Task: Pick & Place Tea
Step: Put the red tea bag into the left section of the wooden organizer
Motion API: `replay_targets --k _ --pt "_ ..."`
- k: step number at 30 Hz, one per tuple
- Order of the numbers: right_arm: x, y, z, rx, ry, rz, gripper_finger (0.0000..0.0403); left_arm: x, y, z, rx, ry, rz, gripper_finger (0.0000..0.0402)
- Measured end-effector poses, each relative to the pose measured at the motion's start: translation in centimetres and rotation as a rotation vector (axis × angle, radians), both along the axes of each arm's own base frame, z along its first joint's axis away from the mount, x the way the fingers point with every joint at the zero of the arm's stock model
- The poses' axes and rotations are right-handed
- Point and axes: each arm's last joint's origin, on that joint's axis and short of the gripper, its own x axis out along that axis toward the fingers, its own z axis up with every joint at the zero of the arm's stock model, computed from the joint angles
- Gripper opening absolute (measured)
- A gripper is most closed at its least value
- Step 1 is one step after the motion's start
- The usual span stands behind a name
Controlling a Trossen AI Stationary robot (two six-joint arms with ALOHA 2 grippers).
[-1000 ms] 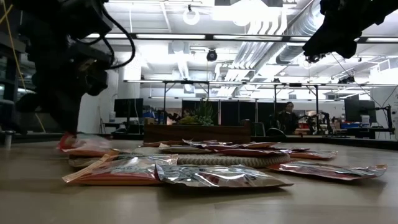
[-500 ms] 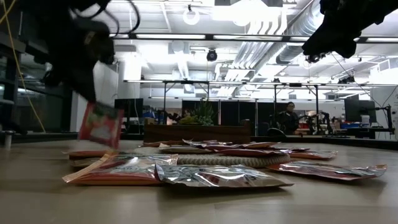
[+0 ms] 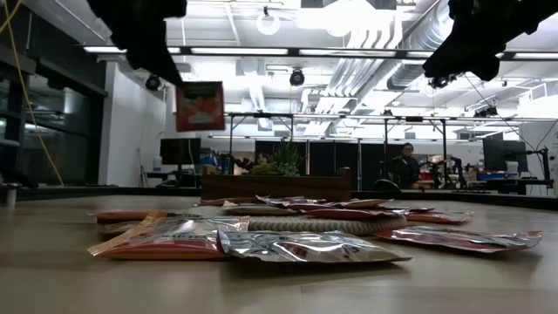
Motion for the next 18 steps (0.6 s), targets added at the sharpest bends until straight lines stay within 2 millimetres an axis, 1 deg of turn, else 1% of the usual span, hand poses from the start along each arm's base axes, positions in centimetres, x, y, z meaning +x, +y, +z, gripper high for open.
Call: replay_targets --k 2,5,12,18 --pt "0.0 0.0 0.0 -0.003 0.000 -0.005 0.0098 0.2 0.2 0.2 0.070 -0.004 -0.058 0.0000" --pt "0.0 0.0 0.0 -0.005 0.000 -0.007 0.0098 0.4 1.5 0.3 0.101 0.009 -0.075 0.0000" --pt "0.0 0.0 0.0 -0.005 0.000 -0.008 0.0098 0.6 5.8 0.6 0.130 0.014 -0.107 0.0000" --pt "0.0 0.0 0.0 -0.010 0.001 -0.010 0.0098 0.1 9.3 0.9 0.150 -0.019 -0.163 0.0000"
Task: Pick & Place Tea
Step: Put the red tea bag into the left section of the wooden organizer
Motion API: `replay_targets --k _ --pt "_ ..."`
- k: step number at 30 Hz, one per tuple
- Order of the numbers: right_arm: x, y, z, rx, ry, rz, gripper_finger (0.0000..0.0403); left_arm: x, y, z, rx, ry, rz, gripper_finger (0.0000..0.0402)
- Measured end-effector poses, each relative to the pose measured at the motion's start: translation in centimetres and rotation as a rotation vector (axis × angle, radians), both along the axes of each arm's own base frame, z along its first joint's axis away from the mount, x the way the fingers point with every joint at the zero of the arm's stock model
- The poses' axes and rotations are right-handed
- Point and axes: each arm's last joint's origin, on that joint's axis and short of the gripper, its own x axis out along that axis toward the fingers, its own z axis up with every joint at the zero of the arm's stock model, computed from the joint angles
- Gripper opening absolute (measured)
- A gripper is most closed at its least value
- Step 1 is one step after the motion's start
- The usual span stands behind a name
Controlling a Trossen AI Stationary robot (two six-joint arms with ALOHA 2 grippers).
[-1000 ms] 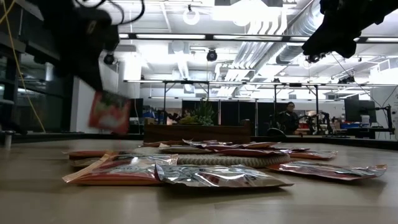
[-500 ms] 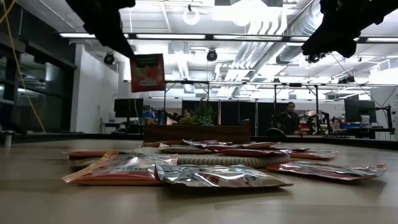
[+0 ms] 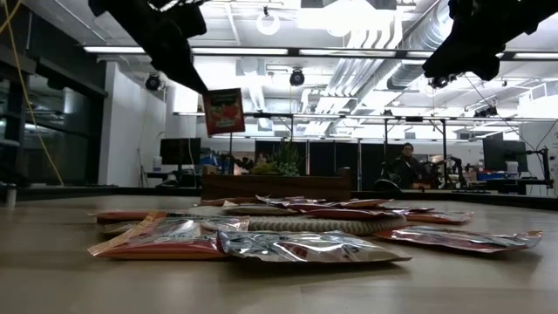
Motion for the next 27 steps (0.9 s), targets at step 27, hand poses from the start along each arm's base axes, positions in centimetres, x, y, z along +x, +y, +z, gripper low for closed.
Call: replay_targets --k 27 --pt "0.0 -0.1 0.0 -0.023 0.002 -0.035 0.0099 4.3 5.7 -1.4 -0.004 0.163 -0.098 0.0000"
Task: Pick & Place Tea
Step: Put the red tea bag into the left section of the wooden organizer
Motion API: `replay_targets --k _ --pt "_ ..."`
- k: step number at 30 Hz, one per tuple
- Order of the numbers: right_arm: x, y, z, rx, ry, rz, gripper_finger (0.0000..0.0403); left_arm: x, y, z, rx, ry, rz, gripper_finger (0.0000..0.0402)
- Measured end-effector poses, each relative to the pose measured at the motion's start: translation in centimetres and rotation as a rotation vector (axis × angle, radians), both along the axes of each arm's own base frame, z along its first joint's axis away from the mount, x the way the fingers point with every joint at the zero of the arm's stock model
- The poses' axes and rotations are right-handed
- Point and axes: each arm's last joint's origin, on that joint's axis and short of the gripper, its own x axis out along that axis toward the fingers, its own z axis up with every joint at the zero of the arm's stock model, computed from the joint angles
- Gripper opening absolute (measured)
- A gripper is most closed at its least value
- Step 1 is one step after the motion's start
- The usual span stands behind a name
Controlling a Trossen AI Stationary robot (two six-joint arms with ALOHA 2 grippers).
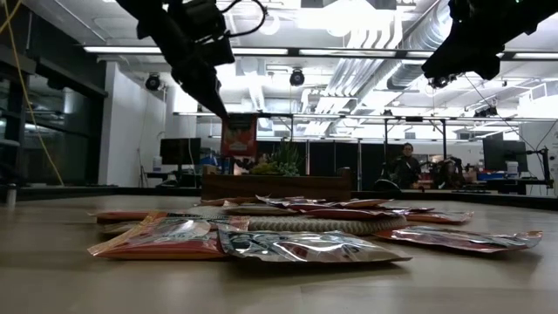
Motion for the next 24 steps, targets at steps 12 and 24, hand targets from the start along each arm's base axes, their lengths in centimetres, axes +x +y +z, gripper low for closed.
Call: replay_targets --k 12,24 --pt "0.0 0.0 0.0 -0.001 0.000 -0.002 0.0099 1.1 0.7 -2.0 -0.010 0.065 0.033 0.0000" --pt "0.0 0.0 0.0 -0.003 0.000 -0.006 0.0099 1.9 1.2 -4.0 -0.080 0.126 0.119 0.0000"
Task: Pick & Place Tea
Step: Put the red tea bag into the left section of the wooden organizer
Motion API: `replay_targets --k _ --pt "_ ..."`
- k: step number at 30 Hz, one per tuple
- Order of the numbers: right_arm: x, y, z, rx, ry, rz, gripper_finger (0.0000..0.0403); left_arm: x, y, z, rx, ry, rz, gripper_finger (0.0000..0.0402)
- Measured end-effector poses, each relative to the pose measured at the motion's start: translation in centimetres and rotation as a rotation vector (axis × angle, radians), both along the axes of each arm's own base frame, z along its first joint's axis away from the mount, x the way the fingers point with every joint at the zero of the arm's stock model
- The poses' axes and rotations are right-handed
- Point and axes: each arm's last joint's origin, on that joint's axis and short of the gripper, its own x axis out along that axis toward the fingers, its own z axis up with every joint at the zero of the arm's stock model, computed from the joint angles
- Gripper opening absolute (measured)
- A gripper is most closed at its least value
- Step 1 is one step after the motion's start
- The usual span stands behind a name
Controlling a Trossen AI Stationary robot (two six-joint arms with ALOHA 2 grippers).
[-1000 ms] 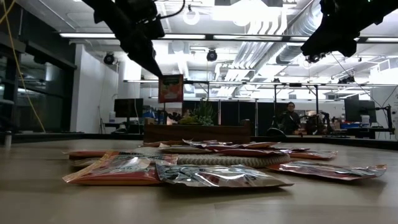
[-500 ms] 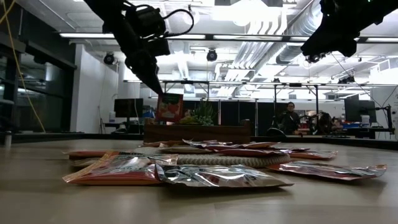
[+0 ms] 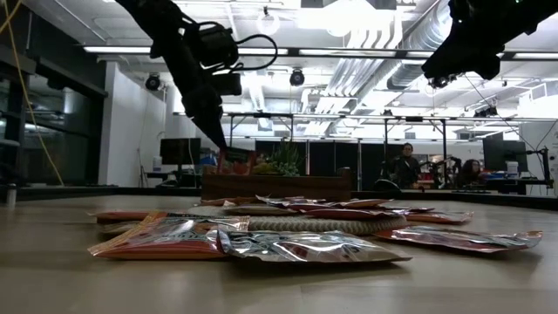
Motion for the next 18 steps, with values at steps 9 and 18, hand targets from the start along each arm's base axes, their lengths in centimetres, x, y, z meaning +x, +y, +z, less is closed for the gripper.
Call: replay_targets --k 9,18 --pt "0.00 0.00 -0.01 0.000 0.000 0.000 0.0099 -0.03 0.10 -0.03 0.020 0.012 0.027 0.0000" --pt "0.01 0.00 -0.02 0.000 0.001 0.000 0.0099 0.27 0.16 0.17 0.015 -0.032 0.012 0.0000"
